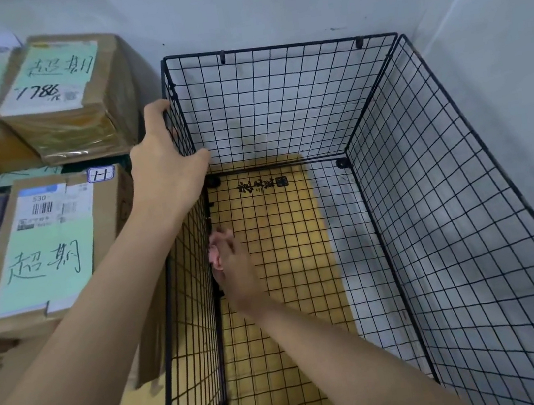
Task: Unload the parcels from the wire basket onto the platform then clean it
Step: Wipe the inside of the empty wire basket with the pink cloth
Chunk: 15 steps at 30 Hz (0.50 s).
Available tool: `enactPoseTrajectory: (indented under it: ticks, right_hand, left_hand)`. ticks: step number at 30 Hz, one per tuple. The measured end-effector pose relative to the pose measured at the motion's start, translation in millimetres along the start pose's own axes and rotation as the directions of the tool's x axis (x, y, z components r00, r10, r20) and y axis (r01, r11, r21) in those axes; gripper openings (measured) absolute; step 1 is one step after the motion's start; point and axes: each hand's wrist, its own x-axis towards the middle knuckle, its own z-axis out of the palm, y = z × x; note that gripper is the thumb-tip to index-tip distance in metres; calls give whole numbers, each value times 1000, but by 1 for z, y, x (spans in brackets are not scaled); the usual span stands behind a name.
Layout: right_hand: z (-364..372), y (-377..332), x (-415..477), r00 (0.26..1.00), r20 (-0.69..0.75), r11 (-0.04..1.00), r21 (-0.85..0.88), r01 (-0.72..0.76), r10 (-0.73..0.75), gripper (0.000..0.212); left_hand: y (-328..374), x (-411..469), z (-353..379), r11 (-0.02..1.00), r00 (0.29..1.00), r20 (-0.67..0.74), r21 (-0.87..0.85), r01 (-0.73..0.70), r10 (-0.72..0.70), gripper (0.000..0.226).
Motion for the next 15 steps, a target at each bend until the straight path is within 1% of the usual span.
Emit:
enactPoseTrajectory:
  ticks: [1,2,5,8,12,15]
  right_hand:
    - [-5,-1,-1,999,14,999,19,-34,34,75]
    - [-10,4,-1,998,43,999,6,-37,37,77]
    - [-36,33,-2,995,84,987,-145,64,-52,77]
    - [-68,78,-12,997,68,953,-296,56,-37,72]
    - [-123,141,-34,991,-8,884,-451,-124,135,72]
    - [-153,168,-47,948,-158,818,-479,-318,276,68]
  left_hand:
    - [0,0,0,1000,1000,-2,-3,2,-2,62]
    - [0,0,0,1000,1000,-3,-6,2,-2,61]
    - [0,0,0,1000,1000,-1,-22,17,-17,61]
    - [0,-1,-1,999,1000,5,-33,20,-20,62]
    - [2,-2,-1,999,1000,7,-37,25,-24,61]
    - [3,-3,0,999,1000,8,-37,28,-28,62]
